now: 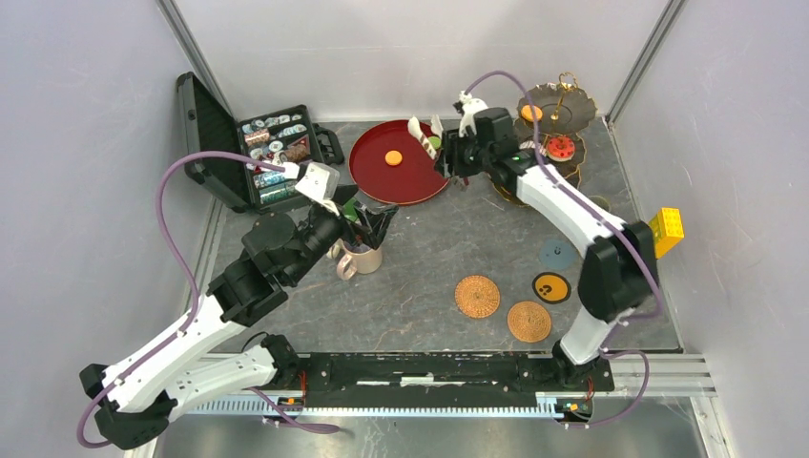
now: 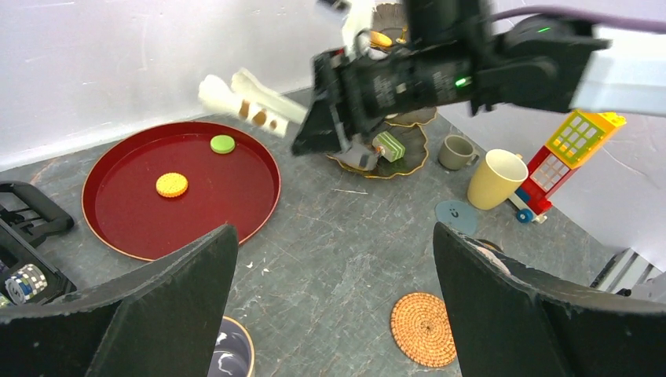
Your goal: Serve the afternoon tea
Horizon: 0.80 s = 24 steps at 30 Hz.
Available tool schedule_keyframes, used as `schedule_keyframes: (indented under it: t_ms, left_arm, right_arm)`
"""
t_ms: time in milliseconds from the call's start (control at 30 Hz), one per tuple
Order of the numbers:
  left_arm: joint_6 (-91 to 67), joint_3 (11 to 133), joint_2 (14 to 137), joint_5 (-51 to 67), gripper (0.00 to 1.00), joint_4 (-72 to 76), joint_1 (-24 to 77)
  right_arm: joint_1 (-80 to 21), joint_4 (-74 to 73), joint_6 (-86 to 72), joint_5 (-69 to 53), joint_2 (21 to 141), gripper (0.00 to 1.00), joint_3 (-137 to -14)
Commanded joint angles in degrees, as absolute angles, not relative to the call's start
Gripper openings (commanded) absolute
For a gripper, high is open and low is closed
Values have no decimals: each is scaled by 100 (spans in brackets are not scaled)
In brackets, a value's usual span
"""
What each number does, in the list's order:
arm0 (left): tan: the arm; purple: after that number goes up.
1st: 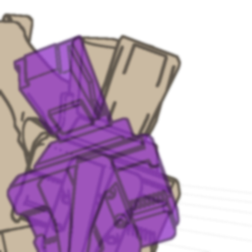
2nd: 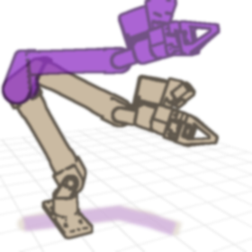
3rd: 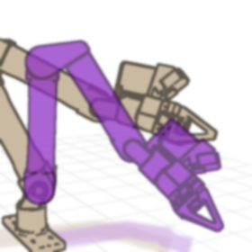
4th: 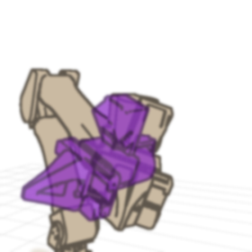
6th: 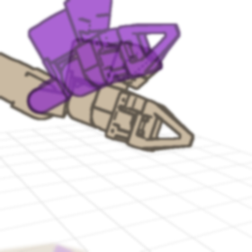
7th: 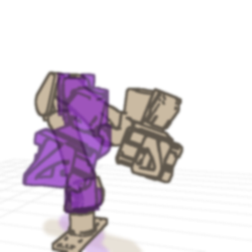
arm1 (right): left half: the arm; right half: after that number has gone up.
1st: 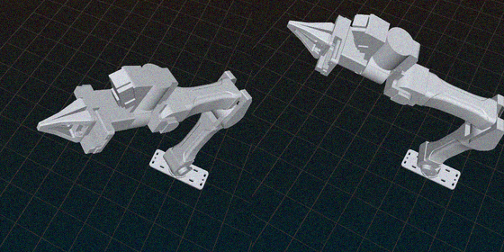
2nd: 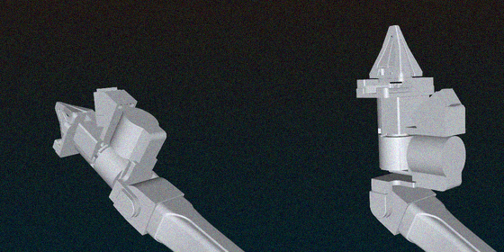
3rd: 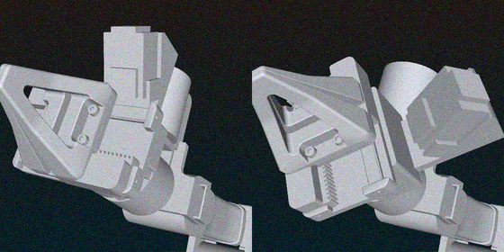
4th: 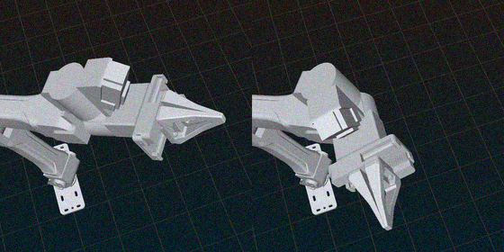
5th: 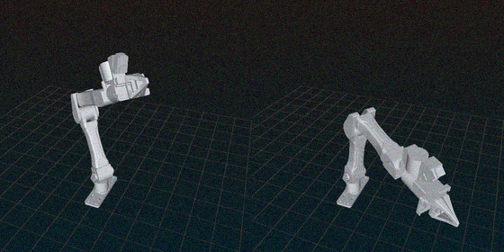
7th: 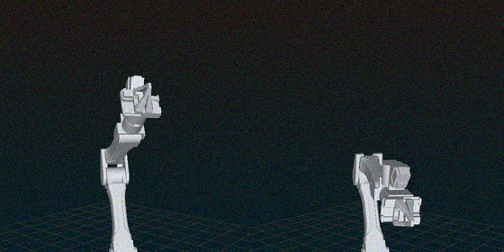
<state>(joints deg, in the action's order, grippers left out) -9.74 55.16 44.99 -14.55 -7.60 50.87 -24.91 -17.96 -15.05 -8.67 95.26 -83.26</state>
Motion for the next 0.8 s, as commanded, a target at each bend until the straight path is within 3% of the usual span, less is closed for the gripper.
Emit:
schedule_keyframes:
  t_ms: [0,367,767]
  left_arm:
    - [-1003,5563,4587,-1528,100,-624,5106]
    - [-941,5581,4710,-1605,100,-651,5098]
    - [-949,5590,4643,-1582,100,-659,5098]
  right_arm:
    - [-2621,-1271,-2348,-602,10331,58,-8749]
    - [-2682,-1975,-2773,308,12205,60,-10245]
    - [-2676,-2224,-2564,965,12623,60,-10524]
